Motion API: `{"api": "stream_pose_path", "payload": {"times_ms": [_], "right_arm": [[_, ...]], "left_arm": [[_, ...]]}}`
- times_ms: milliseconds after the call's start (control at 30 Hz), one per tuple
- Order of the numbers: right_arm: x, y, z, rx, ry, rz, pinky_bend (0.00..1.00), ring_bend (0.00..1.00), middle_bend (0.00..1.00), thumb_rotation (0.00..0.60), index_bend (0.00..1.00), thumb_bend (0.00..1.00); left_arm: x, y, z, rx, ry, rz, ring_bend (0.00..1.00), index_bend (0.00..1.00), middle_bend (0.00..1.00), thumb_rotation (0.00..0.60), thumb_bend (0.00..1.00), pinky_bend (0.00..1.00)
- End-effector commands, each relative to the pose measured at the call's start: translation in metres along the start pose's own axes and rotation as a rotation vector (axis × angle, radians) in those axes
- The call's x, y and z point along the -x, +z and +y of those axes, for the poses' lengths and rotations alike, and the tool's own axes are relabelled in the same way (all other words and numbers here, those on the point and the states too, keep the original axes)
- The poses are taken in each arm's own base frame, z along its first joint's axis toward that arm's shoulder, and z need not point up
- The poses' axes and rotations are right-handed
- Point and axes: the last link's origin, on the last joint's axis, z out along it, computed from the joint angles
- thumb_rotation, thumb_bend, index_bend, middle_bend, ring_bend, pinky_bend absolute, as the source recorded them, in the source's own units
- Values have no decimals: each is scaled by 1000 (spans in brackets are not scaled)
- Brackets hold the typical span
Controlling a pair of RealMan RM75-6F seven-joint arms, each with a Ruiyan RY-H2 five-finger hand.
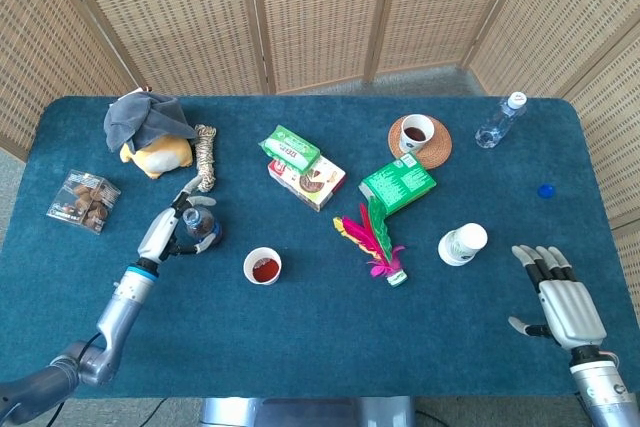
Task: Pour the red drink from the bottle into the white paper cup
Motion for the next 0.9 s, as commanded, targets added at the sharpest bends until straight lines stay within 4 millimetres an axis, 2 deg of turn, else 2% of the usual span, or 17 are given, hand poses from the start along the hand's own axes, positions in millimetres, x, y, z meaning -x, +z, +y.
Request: {"api": "stream_pose_path", "payload": {"times_ms": [33,300,633,900], "right_arm": [[0,0,0,-1,-1,-1,0,0,0,600,0,0],[0,0,-1,-1,-2,0,0,0,0,600,0,0],[0,-1,-1,-4,0,1,0,0,0,600,0,0],[0,-1,-2,-7,0,1,0,0,0,600,0,0]], "left_arm": [[-2,-1,-2,2,-4,0,0,171,0,600,348,103],[-5,-5,-2,16,-22,2,0,4,0,600,342,79],[-12,-18,-5,24,-22,18,0,0,0,600,343,61],[-25,-33,-12,13,-18,49,0,0,0,600,344,30]]}}
